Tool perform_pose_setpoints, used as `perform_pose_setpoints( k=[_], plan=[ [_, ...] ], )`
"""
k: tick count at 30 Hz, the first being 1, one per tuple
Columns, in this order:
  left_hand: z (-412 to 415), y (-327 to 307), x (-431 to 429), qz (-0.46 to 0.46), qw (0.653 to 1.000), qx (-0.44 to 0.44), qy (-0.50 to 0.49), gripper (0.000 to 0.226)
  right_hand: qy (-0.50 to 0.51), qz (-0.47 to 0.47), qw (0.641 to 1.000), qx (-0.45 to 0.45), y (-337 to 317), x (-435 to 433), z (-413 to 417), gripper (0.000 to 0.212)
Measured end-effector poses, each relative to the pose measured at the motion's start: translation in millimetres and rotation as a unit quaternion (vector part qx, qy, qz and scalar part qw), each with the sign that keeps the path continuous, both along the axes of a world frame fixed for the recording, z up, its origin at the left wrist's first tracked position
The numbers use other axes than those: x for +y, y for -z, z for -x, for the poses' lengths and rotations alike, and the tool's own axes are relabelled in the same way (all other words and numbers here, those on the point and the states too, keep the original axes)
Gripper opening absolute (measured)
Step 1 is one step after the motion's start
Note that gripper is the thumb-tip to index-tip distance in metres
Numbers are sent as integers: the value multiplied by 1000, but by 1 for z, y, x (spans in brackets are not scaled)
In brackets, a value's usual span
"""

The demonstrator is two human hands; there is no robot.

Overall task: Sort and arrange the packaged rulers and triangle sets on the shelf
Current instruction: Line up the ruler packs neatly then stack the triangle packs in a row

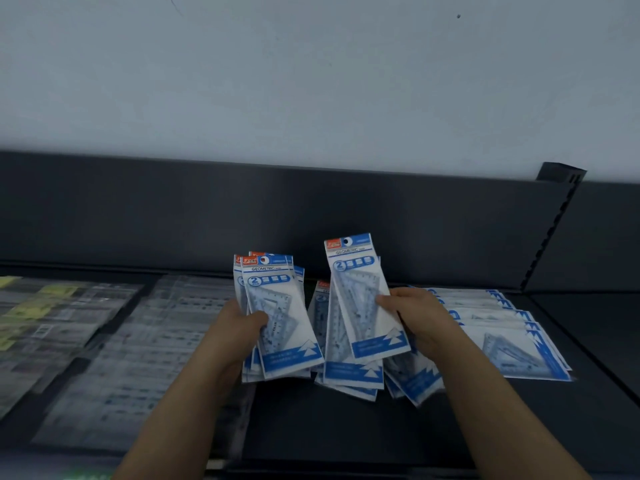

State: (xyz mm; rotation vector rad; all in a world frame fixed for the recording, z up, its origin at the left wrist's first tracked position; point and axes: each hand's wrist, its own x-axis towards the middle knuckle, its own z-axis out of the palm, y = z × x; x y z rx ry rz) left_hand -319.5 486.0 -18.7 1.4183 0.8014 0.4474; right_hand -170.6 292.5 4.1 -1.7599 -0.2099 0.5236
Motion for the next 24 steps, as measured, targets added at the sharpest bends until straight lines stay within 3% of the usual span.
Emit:
perform_pose_setpoints(
  k=[4, 7, 12, 14, 19, 24],
  plan=[
    [3, 1, -1, -2, 1000, -4, 6, 22, -3, -117, 991, 59, -5, -7, 1, 15],
    [-2, -1, -14, 0, 999, -13, 38, 23, -3, -150, 986, 68, -10, -4, 6, 13],
    [-6, -2, -43, 54, 988, -76, 120, 20, 13, -102, 994, 28, -2, 17, 21, 13],
    [-5, 2, -47, 48, 985, -88, 143, 28, 33, -98, 995, 10, 3, 21, 28, 10],
    [-1, 15, -41, 50, 987, -114, 102, 35, 46, -99, 994, -27, 11, 10, 31, 9],
    [-2, 14, -51, 65, 979, -152, 120, 36, -22, -68, 997, -27, 21, 16, 49, 21]
  ],
)
